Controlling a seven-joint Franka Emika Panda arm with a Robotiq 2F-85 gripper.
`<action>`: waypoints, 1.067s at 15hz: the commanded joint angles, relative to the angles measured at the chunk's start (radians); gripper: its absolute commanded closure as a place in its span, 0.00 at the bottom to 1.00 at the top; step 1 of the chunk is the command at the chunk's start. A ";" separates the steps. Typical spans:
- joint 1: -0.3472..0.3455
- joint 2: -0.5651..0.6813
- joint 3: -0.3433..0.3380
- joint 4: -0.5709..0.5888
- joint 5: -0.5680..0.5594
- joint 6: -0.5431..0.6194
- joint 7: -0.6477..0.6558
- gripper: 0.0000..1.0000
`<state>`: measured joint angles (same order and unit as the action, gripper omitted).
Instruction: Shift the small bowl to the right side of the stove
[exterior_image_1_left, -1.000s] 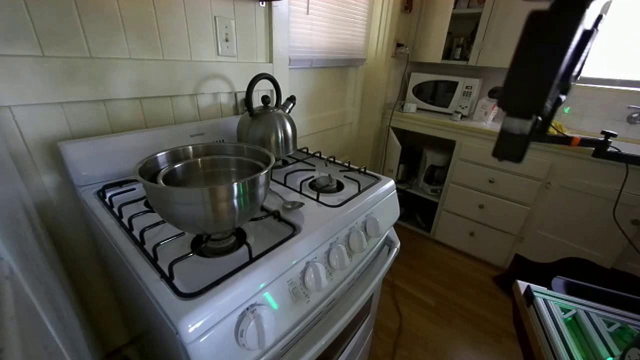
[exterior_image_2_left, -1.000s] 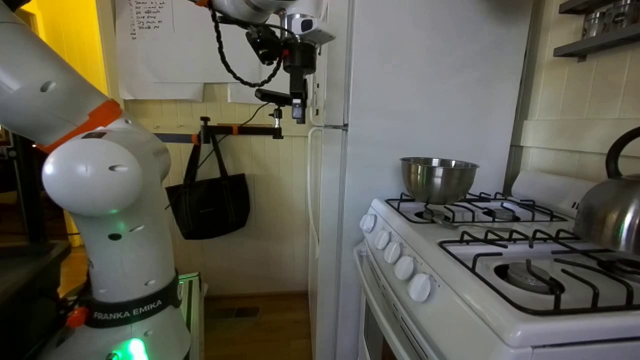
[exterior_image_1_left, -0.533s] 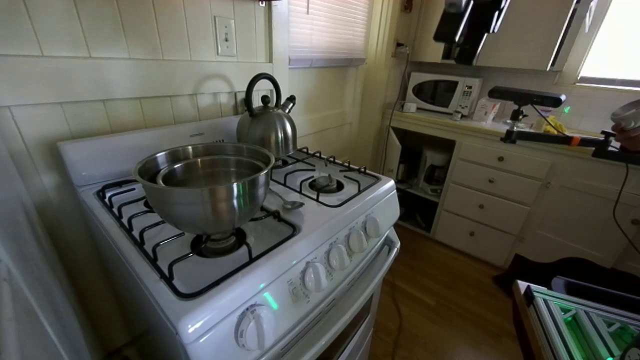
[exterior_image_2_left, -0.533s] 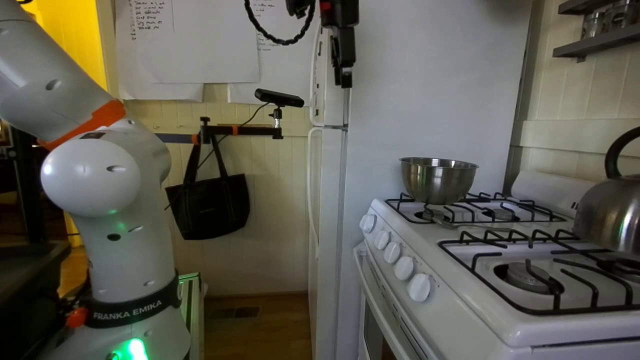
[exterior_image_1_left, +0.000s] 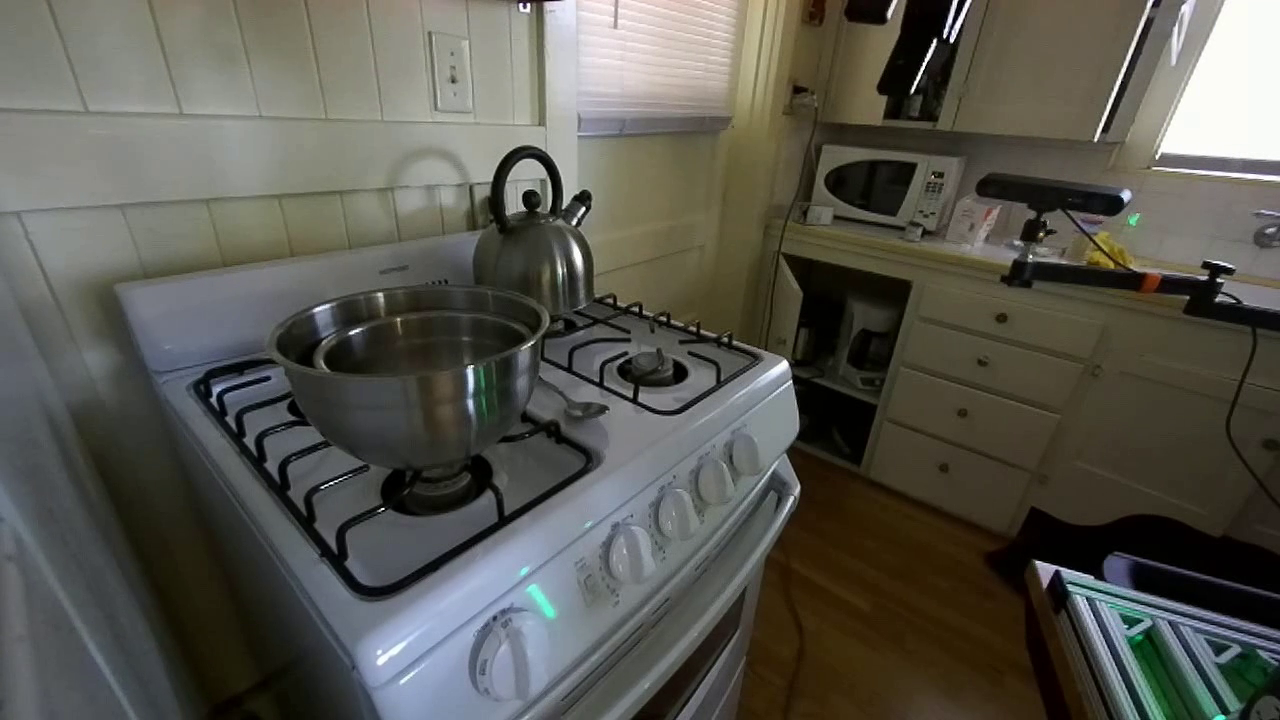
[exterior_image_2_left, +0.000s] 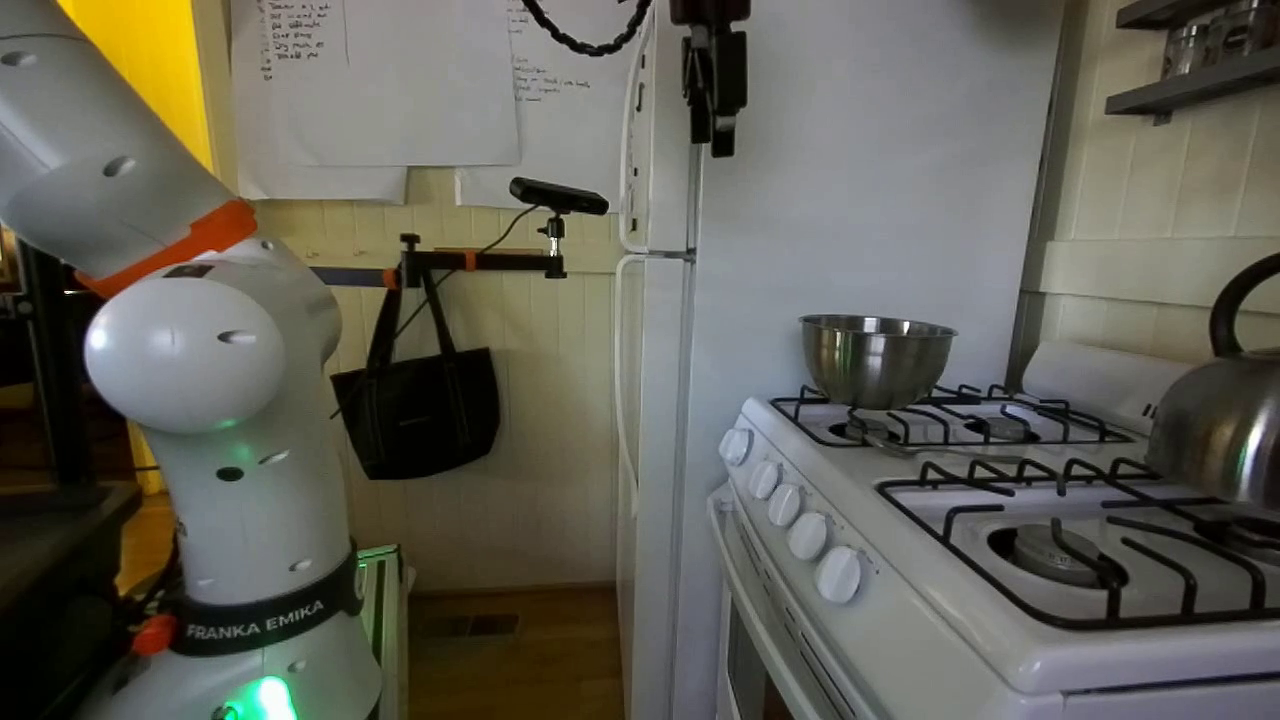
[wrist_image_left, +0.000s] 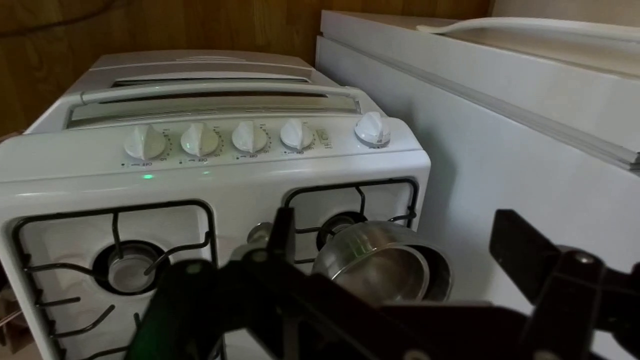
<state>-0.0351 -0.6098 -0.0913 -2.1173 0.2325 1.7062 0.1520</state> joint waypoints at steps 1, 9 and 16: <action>-0.018 0.002 0.012 0.003 0.008 -0.004 -0.008 0.00; -0.020 0.332 -0.094 0.317 -0.119 -0.039 -0.308 0.00; 0.023 0.586 0.028 0.527 -0.255 0.003 -0.440 0.00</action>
<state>-0.0384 -0.0993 -0.1143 -1.6764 0.0469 1.7219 -0.2493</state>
